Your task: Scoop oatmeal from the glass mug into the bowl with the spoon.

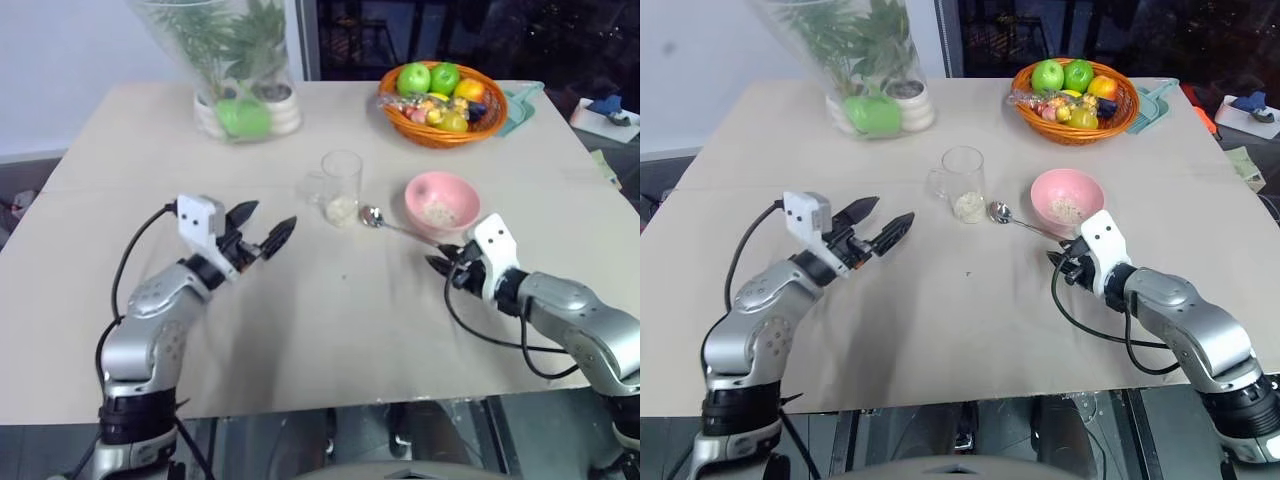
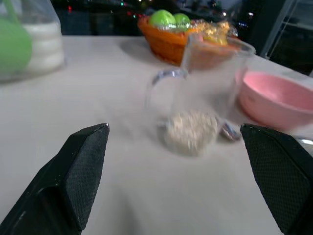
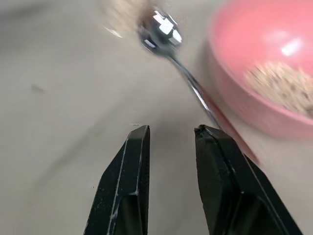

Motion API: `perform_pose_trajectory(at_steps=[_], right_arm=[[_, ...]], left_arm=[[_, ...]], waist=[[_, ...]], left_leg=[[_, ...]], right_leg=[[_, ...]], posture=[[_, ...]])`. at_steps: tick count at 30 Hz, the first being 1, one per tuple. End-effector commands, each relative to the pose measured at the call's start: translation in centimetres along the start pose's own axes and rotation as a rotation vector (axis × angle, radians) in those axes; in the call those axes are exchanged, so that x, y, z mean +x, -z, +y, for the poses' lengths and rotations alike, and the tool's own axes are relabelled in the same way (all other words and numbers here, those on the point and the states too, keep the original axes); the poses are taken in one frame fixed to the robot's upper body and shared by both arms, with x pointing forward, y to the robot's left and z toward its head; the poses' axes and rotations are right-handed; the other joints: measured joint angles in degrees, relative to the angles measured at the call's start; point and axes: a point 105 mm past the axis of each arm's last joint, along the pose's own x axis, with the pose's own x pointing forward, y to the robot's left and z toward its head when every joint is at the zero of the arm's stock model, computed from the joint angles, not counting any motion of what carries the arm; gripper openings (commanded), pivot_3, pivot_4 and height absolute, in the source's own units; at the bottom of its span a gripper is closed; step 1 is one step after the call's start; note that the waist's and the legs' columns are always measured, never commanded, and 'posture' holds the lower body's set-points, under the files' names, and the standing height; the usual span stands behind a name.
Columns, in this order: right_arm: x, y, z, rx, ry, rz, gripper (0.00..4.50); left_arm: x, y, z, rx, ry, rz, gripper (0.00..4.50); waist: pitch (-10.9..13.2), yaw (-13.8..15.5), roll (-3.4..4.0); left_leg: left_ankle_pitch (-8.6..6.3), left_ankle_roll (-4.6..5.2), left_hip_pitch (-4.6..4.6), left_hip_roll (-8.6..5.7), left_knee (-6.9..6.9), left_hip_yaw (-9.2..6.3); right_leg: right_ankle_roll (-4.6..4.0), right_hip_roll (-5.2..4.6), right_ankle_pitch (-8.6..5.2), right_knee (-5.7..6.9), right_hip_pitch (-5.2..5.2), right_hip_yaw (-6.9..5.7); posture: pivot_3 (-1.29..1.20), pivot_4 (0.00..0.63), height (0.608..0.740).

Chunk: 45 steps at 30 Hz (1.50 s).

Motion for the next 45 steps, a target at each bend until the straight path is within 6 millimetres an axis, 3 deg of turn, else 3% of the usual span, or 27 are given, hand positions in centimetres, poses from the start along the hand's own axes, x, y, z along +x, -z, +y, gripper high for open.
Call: perform_pose_trajectory(at_steps=[1,9,18,20,26,31,37,39,45], right_arm=[[1.1,-0.7,-1.1,-0.022,0.025,-0.025,1.45],[3.3,0.4,-2.3,-0.076,0.012,0.031,1.45],[4.1,1.8,-3.0,-0.098,-0.041,0.100,1.45],[4.1,1.9,-2.5,-0.081,-0.095,0.112,1.45],[2.2,2.1,2.0,-0.139,-0.391,0.141,1.45],[1.2,2.6,4.2,-0.191,-0.485,0.140,1.45],[1.6,2.7,3.9,-0.168,-0.380,0.127,1.45],[2.0,2.0,3.2,-0.086,-0.311,0.113,1.45],[3.6,-0.1,4.7,0.122,-0.278,0.095,1.45]], left_arm=[[-0.6,-1.5,-0.9,0.033,0.037,-0.045,4.50],[-1.2,-1.5,-1.5,0.031,0.040,-0.045,4.50],[-2.1,-0.8,-2.3,0.022,0.064,-0.021,4.50],[-2.3,-0.6,-2.5,0.024,0.075,-0.013,4.50],[-3.2,-0.2,-2.8,0.026,0.137,0.013,4.50],[-3.7,0.1,-3.1,0.042,0.207,0.052,4.50],[-4.1,0.7,-4.3,0.116,0.372,0.122,4.50],[-3.7,0.7,-3.9,0.129,0.382,0.125,4.50],[-3.1,0.8,-3.8,0.130,0.395,0.125,4.50]], waist=[[0.0,0.1,0.00],[0.0,0.0,0.01],[0.0,0.0,0.00],[0.0,0.0,0.01],[0.0,0.0,0.02],[0.0,0.0,0.02],[0.0,0.0,0.02],[0.0,0.0,0.02],[0.0,-0.2,0.05]], left_leg=[[0.00,0.00,0.00,0.00,0.00,0.00],[0.00,0.00,-0.03,-0.04,0.01,0.02],[0.00,0.00,0.01,-0.03,0.00,0.05],[0.01,-0.01,0.05,-0.03,0.00,0.05],[0.01,-0.02,0.05,0.03,-0.01,0.01],[0.00,-0.02,0.04,0.03,-0.01,0.02],[0.00,-0.03,0.06,0.03,-0.01,0.02],[0.00,-0.04,0.07,0.04,-0.01,0.02],[0.03,-0.09,0.04,0.07,-0.01,0.04]], right_leg=[[-0.03,0.00,-0.02,0.00,0.00,0.00],[0.02,0.00,0.15,-0.01,-0.01,0.02],[-0.05,0.00,0.10,0.00,0.01,0.04],[-0.08,0.00,0.08,0.02,0.02,0.03],[-0.10,0.02,0.08,0.01,0.02,0.01],[-0.14,0.01,0.03,0.00,0.01,0.01],[-0.07,-0.01,-0.04,0.01,0.01,0.00],[-0.07,-0.01,-0.04,0.02,0.01,-0.01],[-0.19,0.00,0.04,0.07,-0.05,0.00]], posture=[[0.00,0.150,0.740],[0.00,0.150,0.740],[0.00,0.150,0.740],[0.00,0.150,0.740],[0.00,0.150,0.740],[0.00,0.150,0.740],[0.00,0.150,0.740],[0.00,0.150,0.740],[0.00,0.150,0.740]])
